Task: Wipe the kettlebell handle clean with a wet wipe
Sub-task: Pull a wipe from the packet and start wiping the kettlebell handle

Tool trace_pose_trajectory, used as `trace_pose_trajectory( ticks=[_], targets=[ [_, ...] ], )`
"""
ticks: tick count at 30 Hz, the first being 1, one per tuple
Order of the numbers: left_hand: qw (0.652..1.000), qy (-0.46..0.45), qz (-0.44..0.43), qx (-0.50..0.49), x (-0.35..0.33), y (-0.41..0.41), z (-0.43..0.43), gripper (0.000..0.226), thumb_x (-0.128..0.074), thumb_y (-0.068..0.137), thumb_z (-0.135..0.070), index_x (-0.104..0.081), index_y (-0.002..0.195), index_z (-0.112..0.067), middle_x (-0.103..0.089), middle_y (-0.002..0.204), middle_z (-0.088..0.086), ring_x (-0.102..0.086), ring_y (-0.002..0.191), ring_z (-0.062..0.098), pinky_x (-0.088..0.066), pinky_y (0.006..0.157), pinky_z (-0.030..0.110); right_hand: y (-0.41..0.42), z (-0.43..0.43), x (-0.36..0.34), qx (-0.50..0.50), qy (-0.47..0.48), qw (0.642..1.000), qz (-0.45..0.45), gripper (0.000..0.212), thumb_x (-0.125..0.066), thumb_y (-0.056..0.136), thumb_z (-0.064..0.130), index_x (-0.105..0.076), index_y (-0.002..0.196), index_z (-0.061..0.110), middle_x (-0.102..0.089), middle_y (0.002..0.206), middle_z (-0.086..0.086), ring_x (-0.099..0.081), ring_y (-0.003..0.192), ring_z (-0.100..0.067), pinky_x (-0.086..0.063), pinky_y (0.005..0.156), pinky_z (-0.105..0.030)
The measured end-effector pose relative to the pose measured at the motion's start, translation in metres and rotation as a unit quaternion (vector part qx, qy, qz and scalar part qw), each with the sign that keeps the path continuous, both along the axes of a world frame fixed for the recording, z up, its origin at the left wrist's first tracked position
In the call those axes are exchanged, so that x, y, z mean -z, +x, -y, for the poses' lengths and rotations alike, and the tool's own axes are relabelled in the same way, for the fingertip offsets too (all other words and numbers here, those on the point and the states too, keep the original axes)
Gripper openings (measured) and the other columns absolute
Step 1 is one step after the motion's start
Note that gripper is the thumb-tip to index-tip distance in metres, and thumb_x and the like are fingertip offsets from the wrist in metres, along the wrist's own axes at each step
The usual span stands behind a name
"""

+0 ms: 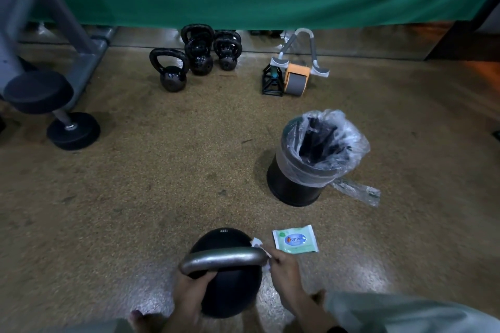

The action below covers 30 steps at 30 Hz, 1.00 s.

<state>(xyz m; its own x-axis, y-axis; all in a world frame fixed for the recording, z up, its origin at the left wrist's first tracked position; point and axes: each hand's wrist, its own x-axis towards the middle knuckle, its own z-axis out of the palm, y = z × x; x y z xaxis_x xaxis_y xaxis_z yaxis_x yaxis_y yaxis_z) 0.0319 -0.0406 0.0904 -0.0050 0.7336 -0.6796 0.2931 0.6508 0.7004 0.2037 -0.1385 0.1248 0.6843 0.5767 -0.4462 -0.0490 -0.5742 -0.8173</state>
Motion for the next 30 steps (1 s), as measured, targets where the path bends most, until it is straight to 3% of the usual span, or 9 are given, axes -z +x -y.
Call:
trace_pose_trajectory(
  ticks=[4,7,9,11,14,19,23,27,30],
  targets=[
    [1.0,-0.016,0.005,0.001,0.006,-0.001,-0.002,0.066,-0.092,0.057,-0.021,-0.062,0.115,-0.016,-0.071,0.095,0.009,-0.065,0.09,0.026,-0.055,0.084,0.049,0.005,-0.007,0.002,0.002,-0.014,0.999,-0.029,0.053,-0.049,0.084,-0.007,-0.077,0.076,0.037,-0.071,0.065,0.001,-0.065,0.074,-0.01,-0.05,0.072,-0.025],
    [1.0,-0.016,0.011,0.003,0.009,-0.003,-0.002,0.068,-0.092,0.058,-0.019,-0.06,0.119,-0.018,-0.071,0.097,0.009,-0.066,0.091,0.027,-0.055,0.083,0.049,0.013,-0.017,-0.012,-0.056,-0.025,0.998,-0.009,0.056,-0.041,0.079,-0.014,-0.077,0.085,0.029,-0.069,0.067,0.016,-0.064,0.069,0.001,-0.044,0.063,-0.009],
    [1.0,-0.015,0.011,0.004,0.008,-0.004,-0.002,0.067,-0.091,0.061,-0.019,-0.059,0.12,-0.018,-0.07,0.097,0.008,-0.064,0.091,0.027,-0.055,0.082,0.048,0.011,-0.011,-0.022,-0.065,-0.003,0.998,-0.018,0.053,-0.044,0.081,-0.015,-0.075,0.087,0.027,-0.072,0.071,0.021,-0.066,0.074,0.008,-0.046,0.068,-0.007],
    [1.0,-0.02,0.02,0.006,0.005,-0.003,-0.001,0.064,-0.09,0.063,-0.019,-0.057,0.119,-0.02,-0.069,0.098,0.007,-0.062,0.091,0.027,-0.055,0.079,0.046,0.012,-0.002,-0.022,-0.042,0.005,0.999,-0.025,0.051,-0.046,0.083,-0.015,-0.076,0.09,0.026,-0.075,0.085,0.014,-0.068,0.086,0.002,-0.051,0.077,-0.014],
    [0.999,-0.02,0.032,0.009,0.001,-0.003,0.001,0.058,-0.088,0.066,-0.019,-0.058,0.116,-0.022,-0.069,0.098,0.006,-0.062,0.09,0.024,-0.055,0.077,0.044,0.017,-0.007,-0.017,-0.059,-0.025,0.997,-0.031,0.047,-0.049,0.082,-0.013,-0.077,0.091,0.024,-0.076,0.089,0.003,-0.069,0.09,-0.012,-0.052,0.073,-0.015],
    [0.999,-0.019,0.035,0.004,0.002,-0.005,0.002,0.056,-0.089,0.065,-0.019,-0.061,0.113,-0.025,-0.07,0.096,0.006,-0.064,0.088,0.024,-0.057,0.072,0.044,0.023,-0.023,-0.026,-0.126,-0.063,0.989,-0.032,0.037,-0.049,0.084,-0.008,-0.076,0.098,0.013,-0.071,0.082,0.006,-0.061,0.076,-0.001,-0.042,0.061,-0.002],
    [0.999,-0.016,0.041,-0.001,0.004,-0.005,0.003,0.059,-0.091,0.061,-0.018,-0.061,0.112,-0.027,-0.071,0.097,0.004,-0.066,0.092,0.024,-0.057,0.079,0.048,0.037,-0.011,-0.029,-0.113,-0.062,0.987,-0.094,0.029,-0.057,0.084,-0.007,-0.078,0.092,0.011,-0.075,0.083,-0.002,-0.067,0.08,-0.01,-0.054,0.07,-0.019],
    [0.999,-0.019,0.031,-0.004,0.003,-0.002,0.001,0.066,-0.092,0.057,-0.024,-0.06,0.115,-0.025,-0.071,0.096,0.005,-0.066,0.088,0.024,-0.058,0.07,0.041,0.035,-0.03,-0.028,-0.149,-0.111,0.981,-0.054,0.038,-0.047,0.084,-0.009,-0.077,0.095,0.012,-0.07,0.083,-0.001,-0.058,0.07,-0.004,-0.045,0.057,-0.01],
    [0.999,-0.022,0.032,-0.007,0.003,-0.003,0.002,0.068,-0.091,0.058,-0.022,-0.058,0.117,-0.023,-0.07,0.097,0.007,-0.065,0.086,0.023,-0.057,0.068,0.037,0.031,-0.035,-0.029,-0.143,-0.122,0.979,-0.078,0.047,-0.038,0.082,-0.012,-0.076,0.097,0.011,-0.07,0.086,-0.003,-0.058,0.072,-0.008,-0.044,0.059,-0.014]
  ],
)
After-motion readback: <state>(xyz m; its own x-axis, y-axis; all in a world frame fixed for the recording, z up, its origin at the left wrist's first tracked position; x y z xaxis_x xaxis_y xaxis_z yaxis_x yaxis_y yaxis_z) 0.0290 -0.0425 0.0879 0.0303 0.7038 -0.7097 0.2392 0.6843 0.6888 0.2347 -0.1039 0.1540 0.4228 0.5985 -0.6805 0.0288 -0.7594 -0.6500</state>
